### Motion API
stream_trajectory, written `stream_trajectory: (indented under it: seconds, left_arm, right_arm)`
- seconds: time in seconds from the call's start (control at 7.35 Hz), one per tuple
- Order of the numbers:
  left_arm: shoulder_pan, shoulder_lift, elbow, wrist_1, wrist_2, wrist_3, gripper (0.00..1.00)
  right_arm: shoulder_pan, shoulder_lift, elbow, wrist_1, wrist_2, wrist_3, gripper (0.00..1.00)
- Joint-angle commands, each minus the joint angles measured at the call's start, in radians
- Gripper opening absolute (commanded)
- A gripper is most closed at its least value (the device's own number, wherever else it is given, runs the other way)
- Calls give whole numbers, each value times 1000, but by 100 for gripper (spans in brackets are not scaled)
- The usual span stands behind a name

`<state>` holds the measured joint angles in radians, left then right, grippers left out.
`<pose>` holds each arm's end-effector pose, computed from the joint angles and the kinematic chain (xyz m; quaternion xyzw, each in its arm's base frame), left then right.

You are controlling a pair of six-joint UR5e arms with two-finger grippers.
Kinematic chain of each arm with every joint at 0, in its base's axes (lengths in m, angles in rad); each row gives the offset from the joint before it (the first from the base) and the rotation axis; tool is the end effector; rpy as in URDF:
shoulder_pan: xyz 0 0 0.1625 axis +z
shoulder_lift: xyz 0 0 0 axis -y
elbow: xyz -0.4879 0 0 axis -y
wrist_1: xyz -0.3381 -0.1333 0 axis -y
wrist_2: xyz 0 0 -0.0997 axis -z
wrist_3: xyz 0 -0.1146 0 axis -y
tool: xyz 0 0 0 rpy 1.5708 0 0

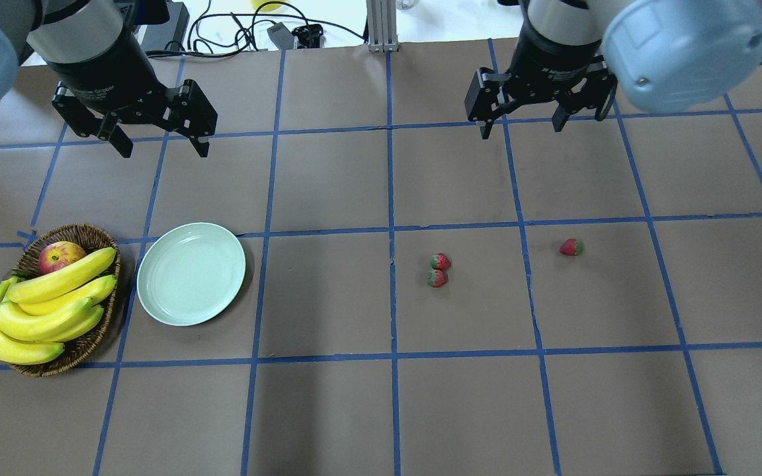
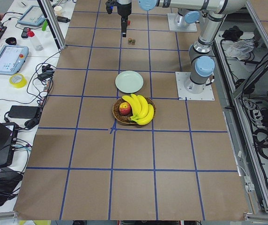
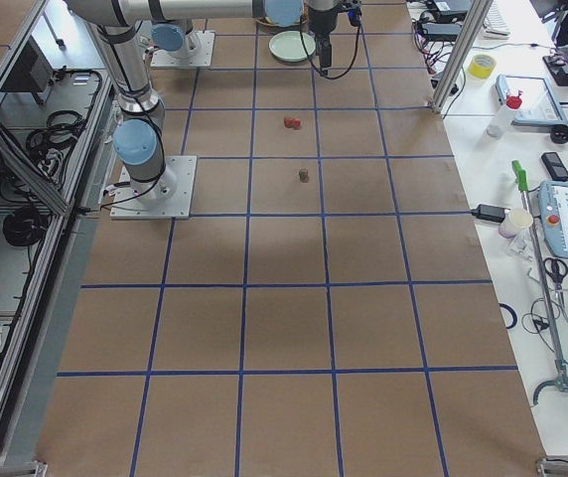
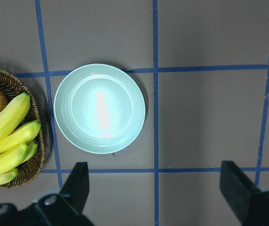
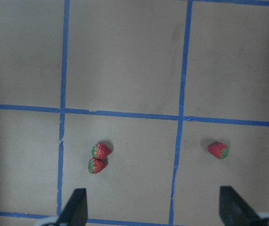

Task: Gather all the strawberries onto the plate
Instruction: 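Reach the right gripper down and grasp one strawberry of the pair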

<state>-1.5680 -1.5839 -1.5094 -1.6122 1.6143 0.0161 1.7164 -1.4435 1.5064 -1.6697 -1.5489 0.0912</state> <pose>-0.1271 -0.4449 0.5529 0.0066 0.9997 -0.0032 0.0218 0.2074 -0.4781 0.5143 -0.0274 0.9994 -0.0166 0.0130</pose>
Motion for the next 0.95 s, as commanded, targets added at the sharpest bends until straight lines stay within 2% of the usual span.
stream_trajectory:
  seconds: [0.0,0.14,0.41,0.54,0.82]
  left_arm:
    - [-1,1,-2,0,-1,-2,100]
    - [-1,1,-2,0,-1,-4,100]
    - [-3,1,-3,0,-1,-7,100]
    - [-3,4,-3,0,-1,-7,100]
    - [-3,4,-3,0,-11,-7,100]
  right_arm:
    - [63,93,46,-49,13,142,100]
    - [84,112,120,-141,12,157,100]
    - [89,155,312,-405,16,192,100]
    - [89,188,360,-485,19,194,100]
    - [91,271,370,-536,38,196,100]
